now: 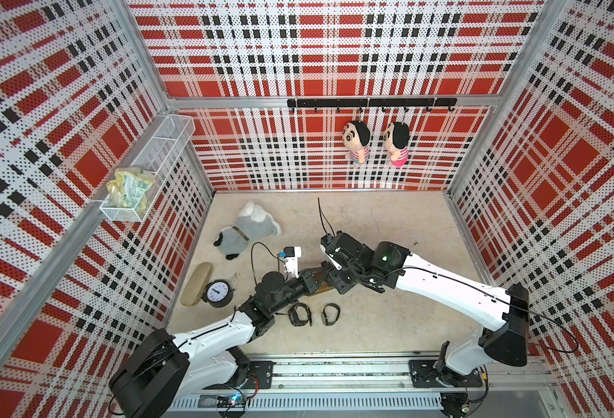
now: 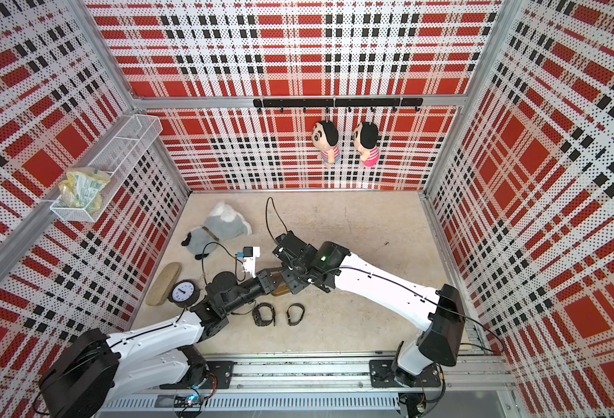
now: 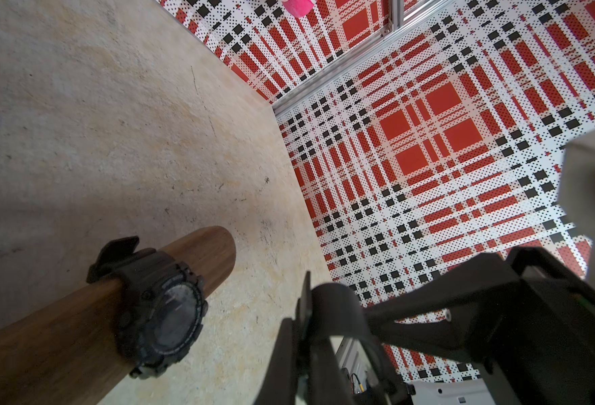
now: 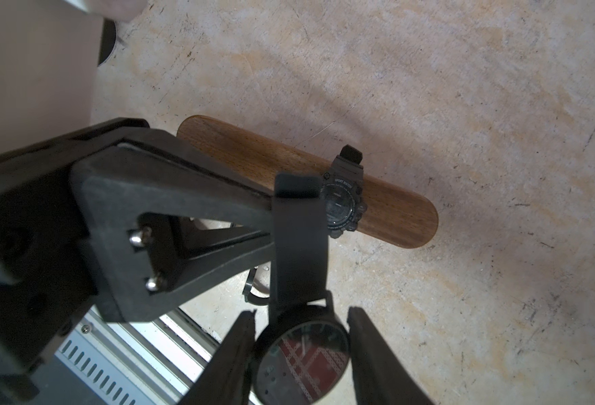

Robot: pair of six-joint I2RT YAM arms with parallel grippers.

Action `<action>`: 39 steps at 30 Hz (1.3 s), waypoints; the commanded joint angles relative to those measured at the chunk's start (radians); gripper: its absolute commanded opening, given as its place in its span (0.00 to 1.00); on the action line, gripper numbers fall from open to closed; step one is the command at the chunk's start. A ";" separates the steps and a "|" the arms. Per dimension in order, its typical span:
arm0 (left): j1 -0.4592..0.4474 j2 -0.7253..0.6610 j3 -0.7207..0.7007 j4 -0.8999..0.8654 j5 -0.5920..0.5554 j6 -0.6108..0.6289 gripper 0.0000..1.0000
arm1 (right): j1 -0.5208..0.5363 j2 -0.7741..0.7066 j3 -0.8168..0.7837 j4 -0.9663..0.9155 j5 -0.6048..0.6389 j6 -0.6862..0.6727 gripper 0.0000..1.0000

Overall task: Place watch on stand
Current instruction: Pick up the watch at the center of the board.

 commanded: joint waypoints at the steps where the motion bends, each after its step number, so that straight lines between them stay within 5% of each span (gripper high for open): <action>1: -0.007 -0.019 0.015 0.002 -0.005 0.015 0.00 | 0.009 -0.027 -0.006 0.014 0.007 0.013 0.41; 10: -0.008 -0.019 0.015 0.002 -0.008 0.017 0.00 | 0.009 -0.027 -0.013 0.014 -0.021 0.024 0.69; 39: -0.009 -0.016 0.013 0.002 -0.016 0.021 0.00 | 0.020 0.009 -0.001 -0.038 -0.029 0.051 0.62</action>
